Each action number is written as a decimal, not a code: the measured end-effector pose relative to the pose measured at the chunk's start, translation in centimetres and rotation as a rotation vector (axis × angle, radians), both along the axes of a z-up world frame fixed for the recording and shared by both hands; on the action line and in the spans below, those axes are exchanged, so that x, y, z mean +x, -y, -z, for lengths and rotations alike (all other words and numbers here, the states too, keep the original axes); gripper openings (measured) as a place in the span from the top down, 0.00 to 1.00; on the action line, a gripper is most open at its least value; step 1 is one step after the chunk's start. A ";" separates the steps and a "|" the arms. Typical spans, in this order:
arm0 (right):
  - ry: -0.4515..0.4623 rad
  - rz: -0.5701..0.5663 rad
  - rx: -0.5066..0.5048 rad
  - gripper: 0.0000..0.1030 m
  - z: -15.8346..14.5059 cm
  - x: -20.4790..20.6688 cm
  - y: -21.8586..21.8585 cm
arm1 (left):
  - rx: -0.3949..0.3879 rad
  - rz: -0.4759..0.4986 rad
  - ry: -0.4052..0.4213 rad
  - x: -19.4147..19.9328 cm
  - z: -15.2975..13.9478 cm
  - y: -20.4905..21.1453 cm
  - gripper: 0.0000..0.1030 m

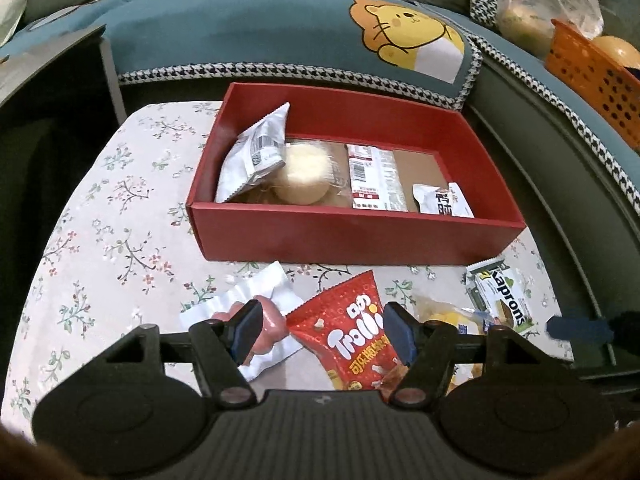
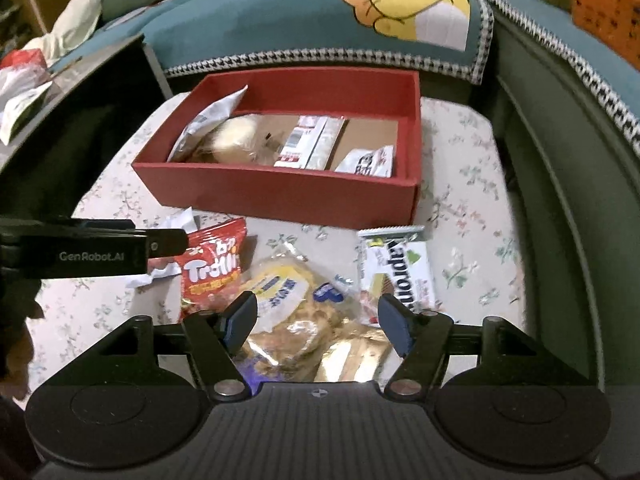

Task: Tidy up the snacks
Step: 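Move the left tool to the red Trolli bag while the right tool reaches the yellow-label cake pouch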

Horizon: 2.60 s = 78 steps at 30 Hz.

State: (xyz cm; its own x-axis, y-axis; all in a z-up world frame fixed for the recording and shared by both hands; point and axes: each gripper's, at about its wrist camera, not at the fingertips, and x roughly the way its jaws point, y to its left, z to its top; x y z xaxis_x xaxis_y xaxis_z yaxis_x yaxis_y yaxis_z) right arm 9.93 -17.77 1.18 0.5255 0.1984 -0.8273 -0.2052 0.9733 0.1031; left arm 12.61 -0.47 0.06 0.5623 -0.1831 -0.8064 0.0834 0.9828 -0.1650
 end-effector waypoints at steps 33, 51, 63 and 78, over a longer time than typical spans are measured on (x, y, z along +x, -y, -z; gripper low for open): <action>-0.165 0.046 0.083 0.34 3.0 1.5 -1.6 | -0.095 -0.060 0.042 -0.9 -1.7 -4.7 0.00; -0.206 0.223 0.095 0.24 5.5 3.3 -4.4 | -0.206 -0.064 0.022 -1.4 -2.3 -7.1 0.00; -0.189 0.174 0.108 0.50 3.8 2.0 -1.0 | -0.234 -0.065 -0.072 -1.3 -0.6 -5.1 0.00; -0.192 0.282 0.030 0.01 6.8 5.5 -5.3 | -0.269 -0.102 -0.088 -0.8 -0.1 -5.9 0.00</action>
